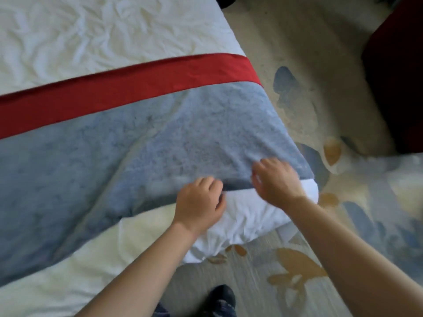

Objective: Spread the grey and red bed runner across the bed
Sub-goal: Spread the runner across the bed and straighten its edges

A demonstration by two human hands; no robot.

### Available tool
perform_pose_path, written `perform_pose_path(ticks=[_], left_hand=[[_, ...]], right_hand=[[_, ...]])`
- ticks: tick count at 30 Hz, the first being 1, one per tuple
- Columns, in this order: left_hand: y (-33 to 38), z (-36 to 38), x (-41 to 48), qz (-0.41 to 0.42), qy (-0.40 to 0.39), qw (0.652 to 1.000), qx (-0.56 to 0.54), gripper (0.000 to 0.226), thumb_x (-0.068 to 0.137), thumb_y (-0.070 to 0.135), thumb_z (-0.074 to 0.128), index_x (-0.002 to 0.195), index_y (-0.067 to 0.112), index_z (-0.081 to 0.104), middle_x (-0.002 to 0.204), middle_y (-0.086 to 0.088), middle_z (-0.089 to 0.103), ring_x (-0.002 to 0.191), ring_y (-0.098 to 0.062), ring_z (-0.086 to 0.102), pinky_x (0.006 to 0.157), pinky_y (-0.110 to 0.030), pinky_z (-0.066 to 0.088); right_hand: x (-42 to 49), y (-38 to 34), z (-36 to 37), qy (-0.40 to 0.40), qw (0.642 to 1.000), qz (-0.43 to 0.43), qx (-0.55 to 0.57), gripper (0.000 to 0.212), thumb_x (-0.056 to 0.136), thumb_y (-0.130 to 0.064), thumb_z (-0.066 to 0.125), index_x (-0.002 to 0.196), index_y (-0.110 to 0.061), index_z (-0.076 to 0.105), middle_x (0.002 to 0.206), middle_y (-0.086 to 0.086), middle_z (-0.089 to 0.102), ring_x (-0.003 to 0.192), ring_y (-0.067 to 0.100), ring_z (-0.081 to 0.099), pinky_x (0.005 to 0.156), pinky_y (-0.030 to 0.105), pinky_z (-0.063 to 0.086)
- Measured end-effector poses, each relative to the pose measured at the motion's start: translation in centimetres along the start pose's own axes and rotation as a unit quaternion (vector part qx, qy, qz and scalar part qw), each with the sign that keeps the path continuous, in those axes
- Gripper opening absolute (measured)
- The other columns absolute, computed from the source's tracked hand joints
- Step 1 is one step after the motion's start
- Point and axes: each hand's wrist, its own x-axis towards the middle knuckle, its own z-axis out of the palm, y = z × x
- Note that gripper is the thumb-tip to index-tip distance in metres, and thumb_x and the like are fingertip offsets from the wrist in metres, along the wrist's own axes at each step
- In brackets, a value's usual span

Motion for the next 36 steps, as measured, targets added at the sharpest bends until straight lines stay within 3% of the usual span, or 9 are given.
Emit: perform_pose_path(ticks=[3, 9, 13, 17, 20, 23, 28, 31, 36], left_hand=[[0.3, 2.1, -3.1, -0.031, -0.037, 0.999, 0.015, 0.005, 0.078, 0.018, 0.061, 0.077, 0.013, 0.064, 0.072, -0.001, 0.06, 0.063, -0.023, 0.058, 0.045, -0.031, 0.044], [-0.9, 2.3, -2.2, -0.098, 0.016, 0.991, 0.084, 0.011, 0.082, 0.012, 0.063, 0.093, 0.01, 0.065, 0.087, -0.006, 0.063, 0.077, -0.027, 0.06, 0.062, -0.037, 0.05], [-1.2, 2.1, -1.1, -0.123, -0.017, 0.981, 0.147, 0.008, 0.078, 0.008, 0.066, 0.085, 0.011, 0.066, 0.082, -0.007, 0.064, 0.076, -0.028, 0.061, 0.063, -0.038, 0.05], [-0.9, 1.7, -0.7, -0.089, -0.046, 0.976, 0.196, 0.02, 0.052, 0.001, 0.077, 0.06, 0.013, 0.063, 0.058, -0.005, 0.06, 0.054, -0.026, 0.06, 0.05, -0.029, 0.046], [-0.6, 1.5, -1.2, -0.064, -0.052, 0.977, 0.195, 0.024, 0.043, -0.001, 0.079, 0.054, 0.012, 0.062, 0.051, -0.005, 0.058, 0.048, -0.024, 0.059, 0.046, -0.027, 0.045], [-0.1, 1.8, -2.3, -0.042, -0.053, 0.986, 0.152, 0.022, 0.049, -0.002, 0.081, 0.059, 0.009, 0.065, 0.055, -0.006, 0.062, 0.051, -0.025, 0.06, 0.049, -0.028, 0.048], [0.7, 2.4, -4.3, -0.03, -0.036, 0.99, 0.131, 0.015, 0.068, 0.001, 0.075, 0.071, 0.01, 0.064, 0.066, -0.003, 0.061, 0.06, -0.021, 0.058, 0.055, -0.031, 0.049], [0.0, 2.0, -4.9, -0.066, -0.024, 0.987, 0.143, 0.01, 0.074, 0.001, 0.068, 0.078, 0.01, 0.063, 0.073, -0.004, 0.06, 0.065, -0.023, 0.056, 0.056, -0.033, 0.048], [-0.7, 0.9, -4.7, -0.067, -0.028, 0.98, 0.188, 0.019, 0.06, -0.006, 0.069, 0.069, 0.009, 0.061, 0.062, -0.005, 0.057, 0.055, -0.025, 0.053, 0.049, -0.03, 0.04]], right_hand=[[-2.0, -0.9, 2.6, -0.049, 0.991, -0.124, -0.01, 0.012, 0.088, -0.024, 0.054, 0.09, -0.015, 0.061, 0.088, 0.002, 0.063, 0.084, 0.025, 0.059, 0.066, 0.034, 0.046], [-0.7, -1.7, 4.6, 0.057, 0.991, -0.122, -0.003, 0.008, 0.081, -0.009, 0.061, 0.089, -0.01, 0.062, 0.083, 0.007, 0.061, 0.073, 0.028, 0.058, 0.059, 0.038, 0.05], [-0.1, -1.7, 4.2, 0.061, 0.984, -0.155, -0.066, 0.017, 0.061, 0.003, 0.071, 0.065, -0.01, 0.06, 0.061, 0.005, 0.057, 0.052, 0.024, 0.053, 0.041, 0.028, 0.039], [0.1, -1.8, 4.0, 0.066, 0.971, -0.176, -0.144, 0.034, 0.035, 0.005, 0.078, 0.051, -0.014, 0.057, 0.049, 0.0, 0.052, 0.04, 0.017, 0.048, 0.037, 0.019, 0.027], [-0.6, -1.1, 4.2, 0.094, 0.968, -0.204, -0.112, 0.033, 0.033, 0.006, 0.077, 0.049, -0.013, 0.054, 0.047, 0.001, 0.05, 0.039, 0.018, 0.047, 0.037, 0.019, 0.027], [-1.8, 0.2, 4.7, 0.132, 0.96, -0.235, -0.078, 0.029, 0.042, 0.01, 0.073, 0.053, -0.011, 0.056, 0.051, 0.002, 0.052, 0.042, 0.019, 0.048, 0.038, 0.021, 0.033], [-2.7, 1.7, 5.4, 0.132, 0.964, -0.213, -0.087, 0.026, 0.057, 0.01, 0.072, 0.068, -0.011, 0.063, 0.065, 0.003, 0.059, 0.055, 0.022, 0.055, 0.044, 0.027, 0.045], [-2.9, 2.9, 5.2, 0.129, 0.977, -0.147, -0.089, 0.024, 0.058, 0.01, 0.074, 0.07, -0.009, 0.063, 0.067, 0.007, 0.06, 0.057, 0.027, 0.059, 0.045, 0.029, 0.045], [-3.4, 6.5, 4.3, 0.11, 0.983, -0.082, -0.122, 0.032, 0.047, 0.022, 0.075, 0.063, -0.001, 0.059, 0.057, 0.013, 0.056, 0.047, 0.029, 0.057, 0.041, 0.03, 0.046]])
